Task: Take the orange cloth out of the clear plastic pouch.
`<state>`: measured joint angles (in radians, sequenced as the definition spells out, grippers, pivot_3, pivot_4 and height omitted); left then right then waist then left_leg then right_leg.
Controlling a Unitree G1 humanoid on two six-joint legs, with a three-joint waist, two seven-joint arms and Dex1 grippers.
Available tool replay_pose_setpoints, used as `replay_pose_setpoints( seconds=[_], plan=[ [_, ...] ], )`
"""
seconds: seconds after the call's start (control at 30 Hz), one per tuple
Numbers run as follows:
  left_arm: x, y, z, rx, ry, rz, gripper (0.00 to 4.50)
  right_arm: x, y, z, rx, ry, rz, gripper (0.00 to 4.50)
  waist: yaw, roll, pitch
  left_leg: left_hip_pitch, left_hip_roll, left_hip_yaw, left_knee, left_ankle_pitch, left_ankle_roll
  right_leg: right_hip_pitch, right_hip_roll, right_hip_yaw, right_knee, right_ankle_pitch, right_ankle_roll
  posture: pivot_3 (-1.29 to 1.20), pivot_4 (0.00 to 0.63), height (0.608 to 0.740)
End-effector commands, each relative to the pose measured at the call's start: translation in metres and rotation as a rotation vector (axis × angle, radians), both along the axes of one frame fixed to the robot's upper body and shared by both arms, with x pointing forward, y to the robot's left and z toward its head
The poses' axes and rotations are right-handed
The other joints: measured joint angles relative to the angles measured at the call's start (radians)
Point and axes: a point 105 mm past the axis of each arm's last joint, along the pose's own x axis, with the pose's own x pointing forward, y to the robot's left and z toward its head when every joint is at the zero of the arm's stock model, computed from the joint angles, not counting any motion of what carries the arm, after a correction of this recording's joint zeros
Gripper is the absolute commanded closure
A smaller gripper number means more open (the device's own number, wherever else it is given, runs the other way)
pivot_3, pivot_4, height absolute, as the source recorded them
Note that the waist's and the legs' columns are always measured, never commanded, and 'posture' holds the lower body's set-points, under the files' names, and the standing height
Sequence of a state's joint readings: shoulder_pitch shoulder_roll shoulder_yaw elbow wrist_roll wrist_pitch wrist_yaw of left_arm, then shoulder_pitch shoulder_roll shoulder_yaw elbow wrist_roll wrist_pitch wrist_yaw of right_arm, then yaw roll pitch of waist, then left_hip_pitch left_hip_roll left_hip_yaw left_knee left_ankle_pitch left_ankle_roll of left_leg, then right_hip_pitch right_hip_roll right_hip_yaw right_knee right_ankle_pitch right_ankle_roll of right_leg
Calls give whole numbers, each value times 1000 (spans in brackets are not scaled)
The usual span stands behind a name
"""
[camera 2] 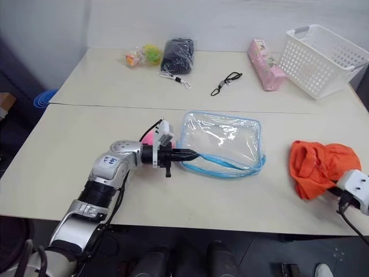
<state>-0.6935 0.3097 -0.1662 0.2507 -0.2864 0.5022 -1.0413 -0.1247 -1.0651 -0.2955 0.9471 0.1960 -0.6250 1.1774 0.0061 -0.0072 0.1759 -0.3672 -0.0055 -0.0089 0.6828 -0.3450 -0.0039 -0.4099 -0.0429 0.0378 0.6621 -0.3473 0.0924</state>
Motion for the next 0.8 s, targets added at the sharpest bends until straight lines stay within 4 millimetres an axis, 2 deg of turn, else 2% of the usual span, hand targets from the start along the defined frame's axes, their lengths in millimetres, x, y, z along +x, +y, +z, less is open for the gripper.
replay_pose_setpoints(
  seconds=[0.03, 0.07, 0.17, 0.23, 0.33, 0.4, 0.47, 0.57, 0.67, 0.8],
  plan=[
    [-3, 3, 7, -11, -42, -15, 4500, -16, -17, 12, 30, 37, -39, 3795, -4, 0, 0, 0, 0, 0, 0, 0, 0, 0, 0, 0, 0, 0, 0, 0, 150, 740],
    [-5, 3, 6, -19, -23, -21, 4500, -17, -18, 15, 27, 26, -41, 3480, -6, 0, 0, 0, 0, 0, 0, 0, 0, 0, 0, 0, 0, 0, 0, 0, 150, 740],
    [-17, 4, 2, -8, 19, -69, 3826, -20, -21, 34, 46, -26, -32, 2485, -11, 0, 0, 0, 0, 0, 0, 0, 0, 0, 0, 0, 0, 0, 0, 0, 150, 740],
    [-20, 9, 2, -3, 22, -71, 3255, -29, -18, 45, 53, -20, 14, 1817, -10, 0, 0, 0, 0, 0, 0, 0, 0, 0, 0, 0, 0, 0, 0, 0, 150, 740],
    [-26, 23, 13, -51, -9, -72, 2333, -46, -7, 65, 100, -6, 78, 792, -9, 1, 0, 1, 1, -1, -1, 0, 0, 1, 0, 0, 0, 0, 0, 0, 150, 740],
    [-40, 39, 29, -119, -94, -130, 1699, -56, 12, 80, 164, -23, 110, 88, -9, 2, -1, 1, 1, -2, -1, 0, 0, 2, 0, 0, 0, 0, 0, 0, 150, 740],
    [-48, 52, 33, -122, -152, -141, 1044, -63, 34, 86, 209, -26, 135, 0, -11, 2, -1, 1, 1, -2, -2, -1, -1, 1, 0, 0, -1, 0, 0, 0, 150, 740],
    [-52, 80, 20, -42, -268, -67, 122, -66, 87, 65, 278, -37, 232, 0, -10, 1, -1, 2, 2, -6, -2, -1, -5, 3, 1, -2, -1, 0, 0, 0, 150, 740],
    [-62, 106, 13, -12, -311, 9, 55, -56, 143, 44, 385, -109, 350, 0, -12, 1, -1, 5, 2, -7, -3, -1, -5, 6, 1, -3, -2, 0, 0, 0, 150, 740],
    [-76, 141, -9, 102, -298, 78, 55, -52, 178, 22, 450, -100, 427, 0, -6, 3, -1, 6, 0, -6, -3, -3, -2, 7, -3, -2, -2, 0, 0, 0, 150, 740]
  ],
)
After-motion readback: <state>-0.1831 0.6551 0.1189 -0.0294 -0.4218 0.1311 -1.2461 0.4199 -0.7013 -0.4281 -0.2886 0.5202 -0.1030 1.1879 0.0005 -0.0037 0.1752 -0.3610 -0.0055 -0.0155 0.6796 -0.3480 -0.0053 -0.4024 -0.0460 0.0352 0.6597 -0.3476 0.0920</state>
